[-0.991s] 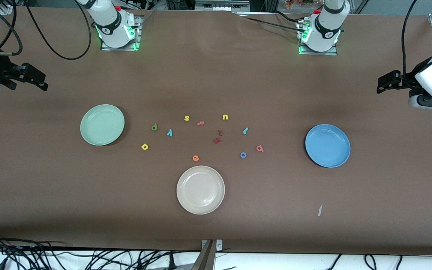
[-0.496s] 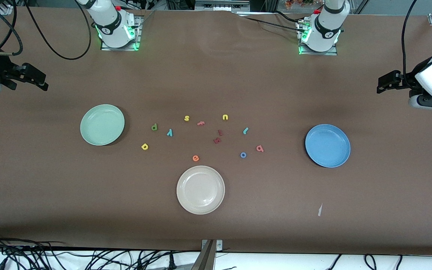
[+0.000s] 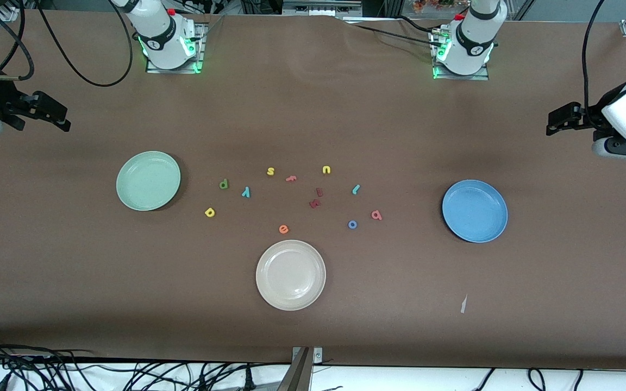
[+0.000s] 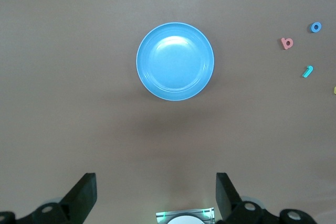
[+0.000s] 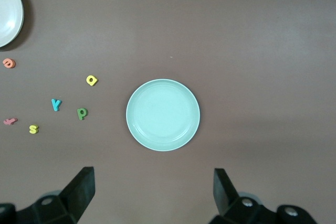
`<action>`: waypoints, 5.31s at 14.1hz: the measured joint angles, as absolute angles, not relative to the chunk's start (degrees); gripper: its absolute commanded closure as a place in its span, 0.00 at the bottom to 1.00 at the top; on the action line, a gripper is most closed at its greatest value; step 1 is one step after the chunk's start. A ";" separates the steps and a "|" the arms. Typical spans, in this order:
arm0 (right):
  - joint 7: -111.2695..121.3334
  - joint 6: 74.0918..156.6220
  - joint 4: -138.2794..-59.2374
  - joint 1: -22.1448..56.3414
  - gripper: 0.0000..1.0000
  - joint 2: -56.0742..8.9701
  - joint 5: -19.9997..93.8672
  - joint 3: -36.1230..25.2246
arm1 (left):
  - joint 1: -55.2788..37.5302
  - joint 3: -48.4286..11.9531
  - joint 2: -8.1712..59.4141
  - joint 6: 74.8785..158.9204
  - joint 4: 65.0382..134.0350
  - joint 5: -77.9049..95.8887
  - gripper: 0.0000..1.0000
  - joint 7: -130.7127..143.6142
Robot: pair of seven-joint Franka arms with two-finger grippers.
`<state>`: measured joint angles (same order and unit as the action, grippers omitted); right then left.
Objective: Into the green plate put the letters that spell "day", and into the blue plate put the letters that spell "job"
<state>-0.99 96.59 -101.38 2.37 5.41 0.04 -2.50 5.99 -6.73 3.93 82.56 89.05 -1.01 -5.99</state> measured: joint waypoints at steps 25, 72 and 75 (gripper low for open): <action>-1.03 96.15 -101.38 2.37 0.00 5.14 0.03 -2.51 | 5.98 -6.74 4.36 82.56 89.05 -0.97 0.00 -5.99; -36.43 131.03 -110.03 21.90 0.90 -27.14 -0.06 -5.24 | -28.53 -8.85 37.49 139.84 104.69 -3.23 0.08 -0.36; -27.33 130.20 -116.92 21.81 0.90 -21.25 -0.06 -9.68 | -28.77 -8.60 37.49 139.72 104.65 -3.25 0.18 -0.32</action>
